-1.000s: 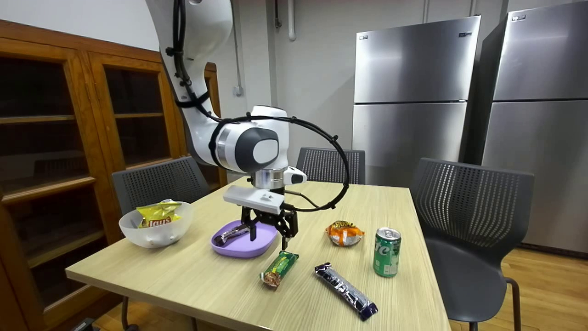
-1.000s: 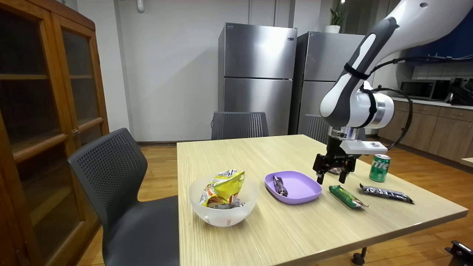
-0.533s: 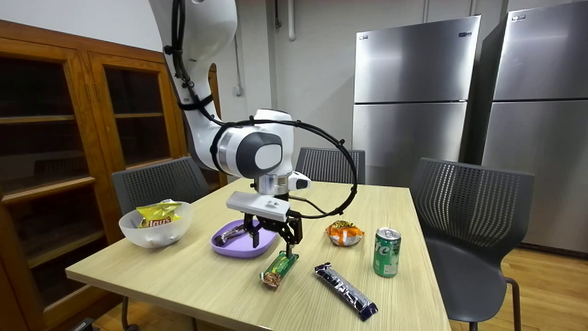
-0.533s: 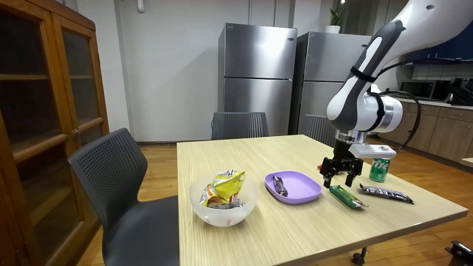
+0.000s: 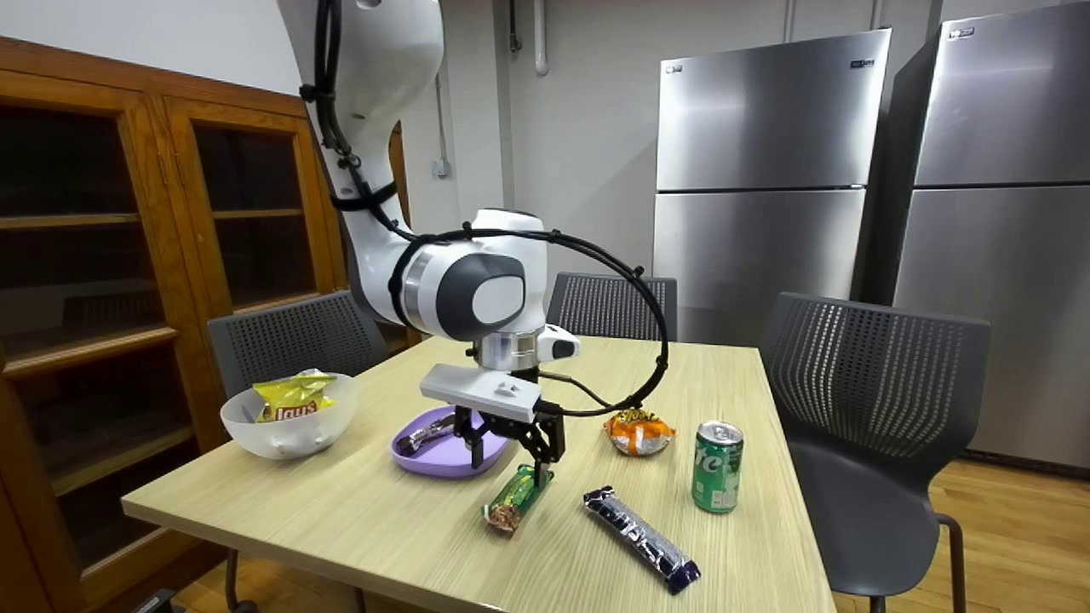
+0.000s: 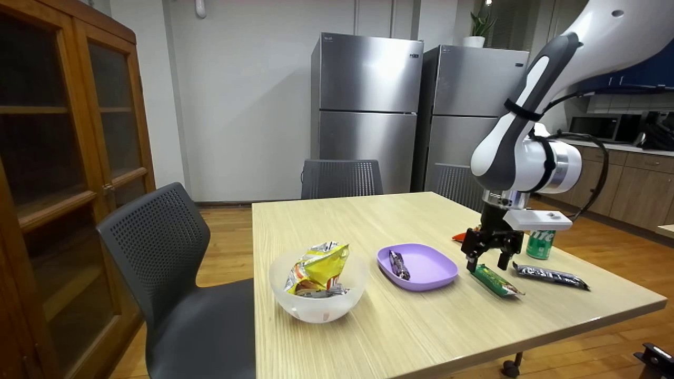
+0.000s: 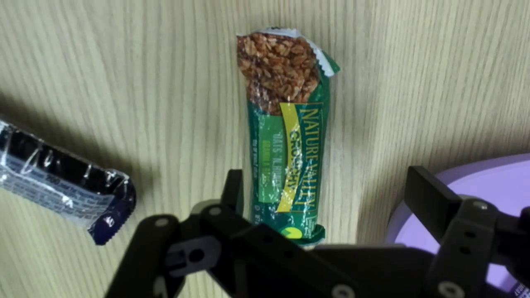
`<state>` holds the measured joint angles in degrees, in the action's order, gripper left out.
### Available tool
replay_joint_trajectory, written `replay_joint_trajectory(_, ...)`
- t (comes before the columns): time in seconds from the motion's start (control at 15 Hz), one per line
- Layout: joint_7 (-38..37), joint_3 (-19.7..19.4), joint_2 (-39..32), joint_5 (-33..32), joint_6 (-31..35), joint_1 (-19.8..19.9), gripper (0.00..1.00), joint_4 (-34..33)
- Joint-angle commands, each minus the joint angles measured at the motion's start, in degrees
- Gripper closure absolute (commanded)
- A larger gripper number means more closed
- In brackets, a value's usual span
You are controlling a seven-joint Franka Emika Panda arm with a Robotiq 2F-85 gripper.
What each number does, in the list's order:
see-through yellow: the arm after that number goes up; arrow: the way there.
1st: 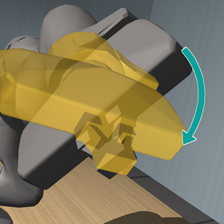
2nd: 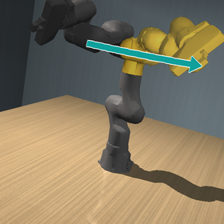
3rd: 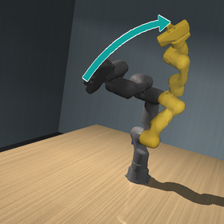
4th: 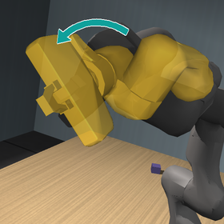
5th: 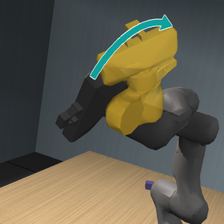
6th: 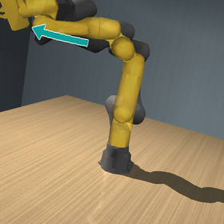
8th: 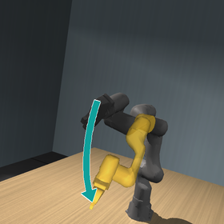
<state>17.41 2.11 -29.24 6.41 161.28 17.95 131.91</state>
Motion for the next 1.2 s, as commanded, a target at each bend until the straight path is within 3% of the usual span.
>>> replay_joint_trajectory(0.0,0.3,-0.1,-0.9,-0.2,1.5,0.5,0.00,0.5)
replay_joint_trajectory(0.47,-2.4,-2.0,-3.6,-0.8,4.8,-0.3,0.00,-0.4)
replay_joint_trajectory(0.53,-2.5,-1.9,-3.6,-0.8,5.1,-0.2,0.25,-0.4)
replay_joint_trajectory(0.6,-2.5,-1.9,-3.8,-0.8,5.2,-0.3,0.26,-0.4)
replay_joint_trajectory(1.13,-2.8,-1.4,-3.1,-1.0,4.7,-0.5,0.87,-1.3)
